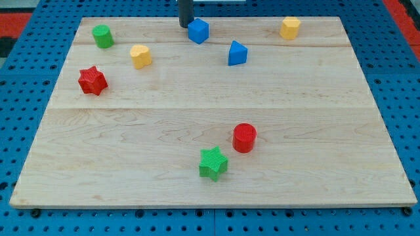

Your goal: Point at the yellow heart

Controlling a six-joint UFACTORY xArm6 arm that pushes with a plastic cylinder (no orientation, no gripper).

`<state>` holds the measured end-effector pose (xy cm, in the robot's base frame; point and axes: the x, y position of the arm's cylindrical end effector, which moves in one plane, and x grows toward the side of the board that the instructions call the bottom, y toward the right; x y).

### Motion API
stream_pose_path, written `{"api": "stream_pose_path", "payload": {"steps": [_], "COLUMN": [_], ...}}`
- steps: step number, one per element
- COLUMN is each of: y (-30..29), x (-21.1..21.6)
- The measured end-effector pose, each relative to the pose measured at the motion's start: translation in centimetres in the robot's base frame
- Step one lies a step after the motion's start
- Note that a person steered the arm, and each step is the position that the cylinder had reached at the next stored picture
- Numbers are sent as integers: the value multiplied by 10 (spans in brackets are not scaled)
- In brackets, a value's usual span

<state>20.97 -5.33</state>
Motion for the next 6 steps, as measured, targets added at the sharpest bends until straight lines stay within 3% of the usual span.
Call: {"api": "stream_pose_path", "payload": {"steps": [2,6], "y": [-36,-50], "x": [-11,103]}}
